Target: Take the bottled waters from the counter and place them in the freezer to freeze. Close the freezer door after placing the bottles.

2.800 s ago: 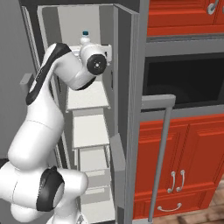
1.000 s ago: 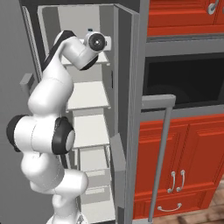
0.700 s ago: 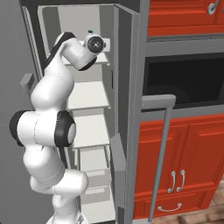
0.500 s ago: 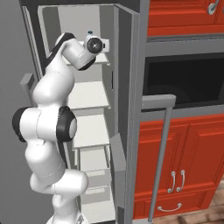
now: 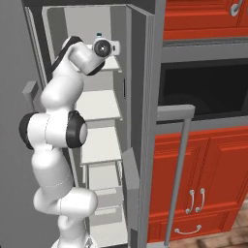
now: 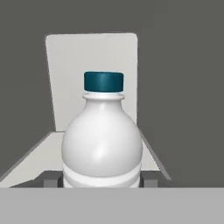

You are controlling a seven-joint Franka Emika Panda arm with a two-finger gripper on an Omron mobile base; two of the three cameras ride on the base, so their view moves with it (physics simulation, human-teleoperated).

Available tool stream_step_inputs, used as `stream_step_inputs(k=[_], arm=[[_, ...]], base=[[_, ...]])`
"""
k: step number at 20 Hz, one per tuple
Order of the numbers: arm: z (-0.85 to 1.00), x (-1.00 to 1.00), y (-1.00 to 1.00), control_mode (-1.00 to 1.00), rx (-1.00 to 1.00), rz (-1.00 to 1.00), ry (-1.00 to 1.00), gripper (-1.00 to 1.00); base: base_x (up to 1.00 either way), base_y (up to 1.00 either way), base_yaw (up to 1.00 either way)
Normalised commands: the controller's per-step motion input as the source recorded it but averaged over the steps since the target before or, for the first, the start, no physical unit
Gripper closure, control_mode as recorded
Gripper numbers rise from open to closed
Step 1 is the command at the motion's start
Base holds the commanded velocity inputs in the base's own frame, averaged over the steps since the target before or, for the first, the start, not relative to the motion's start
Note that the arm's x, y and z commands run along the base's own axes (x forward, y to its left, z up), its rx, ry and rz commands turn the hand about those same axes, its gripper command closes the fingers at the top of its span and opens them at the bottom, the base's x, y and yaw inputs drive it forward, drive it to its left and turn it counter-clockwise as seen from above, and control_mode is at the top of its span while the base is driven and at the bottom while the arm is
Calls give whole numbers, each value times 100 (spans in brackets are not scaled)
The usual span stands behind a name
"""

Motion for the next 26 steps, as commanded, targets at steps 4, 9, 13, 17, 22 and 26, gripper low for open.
stream_step_inputs(k=[4,9,13,17,22,26], arm=[[-28,22,-14,-100,-5,3,0,100],[-27,0,-11,-100,0,3,0,-100],[0,0,0,-100,0,0,0,-100],[1,0,0,-100,0,0,0,-100],[16,-17,0,-100,0,0,-1,-100],[43,-80,-2,-100,0,0,-9,-100]], base=[[0,0,0],[0,0,0],[0,0,0],[0,0,0],[0,0,0],[0,0,0]])
